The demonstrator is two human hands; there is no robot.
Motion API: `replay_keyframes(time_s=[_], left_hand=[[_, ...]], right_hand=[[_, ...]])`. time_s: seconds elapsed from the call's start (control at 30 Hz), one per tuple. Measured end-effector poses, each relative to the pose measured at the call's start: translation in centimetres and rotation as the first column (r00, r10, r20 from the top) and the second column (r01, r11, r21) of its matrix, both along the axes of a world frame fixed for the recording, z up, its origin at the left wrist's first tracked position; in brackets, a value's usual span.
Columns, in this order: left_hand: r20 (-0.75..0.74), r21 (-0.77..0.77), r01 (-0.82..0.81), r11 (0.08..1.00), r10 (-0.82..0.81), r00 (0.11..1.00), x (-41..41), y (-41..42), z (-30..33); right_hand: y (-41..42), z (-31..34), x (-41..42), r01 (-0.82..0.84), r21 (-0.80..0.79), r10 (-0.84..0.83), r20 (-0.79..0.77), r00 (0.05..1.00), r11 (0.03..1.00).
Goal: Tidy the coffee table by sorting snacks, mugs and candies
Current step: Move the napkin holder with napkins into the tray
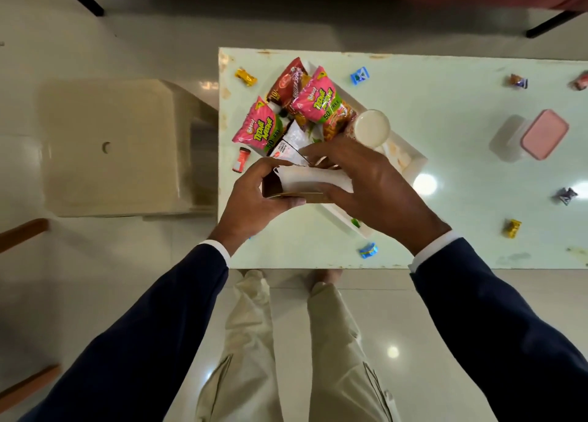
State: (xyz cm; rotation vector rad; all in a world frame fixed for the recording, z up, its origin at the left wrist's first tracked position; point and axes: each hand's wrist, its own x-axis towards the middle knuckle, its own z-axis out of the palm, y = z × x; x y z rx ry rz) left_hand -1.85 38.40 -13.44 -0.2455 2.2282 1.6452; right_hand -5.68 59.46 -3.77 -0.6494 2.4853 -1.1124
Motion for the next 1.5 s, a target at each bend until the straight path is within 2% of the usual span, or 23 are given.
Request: replay_keyframes(time_s=[0.1, 0.2, 0.37, 0.5, 0.73, 0.83, 0.9, 0.97, 1.03, 1.17, 1.23, 1.33, 1.4, 1.5], left_hand=[[0.022, 0.009, 0.003, 1.000, -0.003, 1.000, -0.4, 1.4, -0.1], [0.037, 0.041, 0.014, 0.999, -0.015, 0.999, -0.8, 2.5, -0.5], [0.043, 0.097, -0.023, 0.995, 0.019, 0.999, -1.4, 4.8, -0.8], [0.080, 0.142, -0.032, 0.989, 0.021, 0.997, -1.5, 6.6, -1.0], [0.087, 0.136, 0.007, 0.991, -0.019, 0.996, -1.7, 8.6, -1.1], [0.079, 0.143, 0.017, 0.990, -0.029, 0.996, -1.7, 8.9, -1.0], [0.087, 0.152, 0.016, 0.988, -0.030, 0.996, -1.5, 9.1, -1.0], [0.109, 0.147, 0.021, 0.989, -0.037, 0.993, -1.0, 9.6, -1.2], [0.131, 0.112, 0.051, 0.992, -0.065, 0.989, -0.4, 10.1, -1.6], [0.090, -0.036, 0.103, 0.994, -0.100, 0.991, 1.6, 11.9, -2.3], [0.015, -0.195, 0.129, 0.972, -0.129, 0.992, 2.5, 12.9, -2.9], [-0.073, -0.445, 0.159, 0.881, -0.213, 0.974, 3.2, 14.4, -3.7], [-0.042, -0.470, 0.163, 0.868, -0.207, 0.977, 3.4, 15.6, -4.2], [0.043, -0.427, 0.132, 0.895, -0.126, 0.991, 3.3, 17.6, -5.1]], right_hand=[[1.7, 0.2, -0.1, 0.114, -0.053, -0.116, -0.028, 0.993, 0.992], [3.4, 0.1, -0.3, 0.223, -0.084, -0.221, 0.036, 0.975, 0.971], [5.0, -1.0, -0.3, 0.316, -0.192, -0.299, 0.112, 0.948, 0.929], [5.6, -1.6, 0.0, 0.434, -0.271, -0.389, 0.204, 0.898, 0.859], [9.1, -1.9, 0.0, 0.457, -0.285, -0.388, 0.269, 0.882, 0.842], [11.6, -2.6, -0.1, 0.423, -0.186, -0.319, 0.415, 0.852, 0.887], [12.8, -3.3, 0.2, 0.315, -0.050, -0.257, 0.462, 0.848, 0.948], [13.4, -4.7, 0.9, 0.199, 0.101, -0.223, 0.437, 0.871, 0.975], [13.7, -6.2, 1.9, 0.171, 0.209, -0.238, 0.358, 0.903, 0.963], [14.7, -8.3, 2.4, 0.198, 0.232, -0.247, 0.205, 0.947, 0.952], [15.4, -9.2, 1.9, 0.115, 0.255, -0.155, 0.143, 0.977, 0.960], [16.1, -10.8, 0.5, 0.012, 0.338, -0.073, 0.169, 0.983, 0.941], [16.5, -11.9, -0.4, -0.031, 0.381, -0.054, 0.210, 0.976, 0.924], [16.8, -13.5, -1.2, -0.020, 0.410, -0.095, 0.260, 0.961, 0.912]])
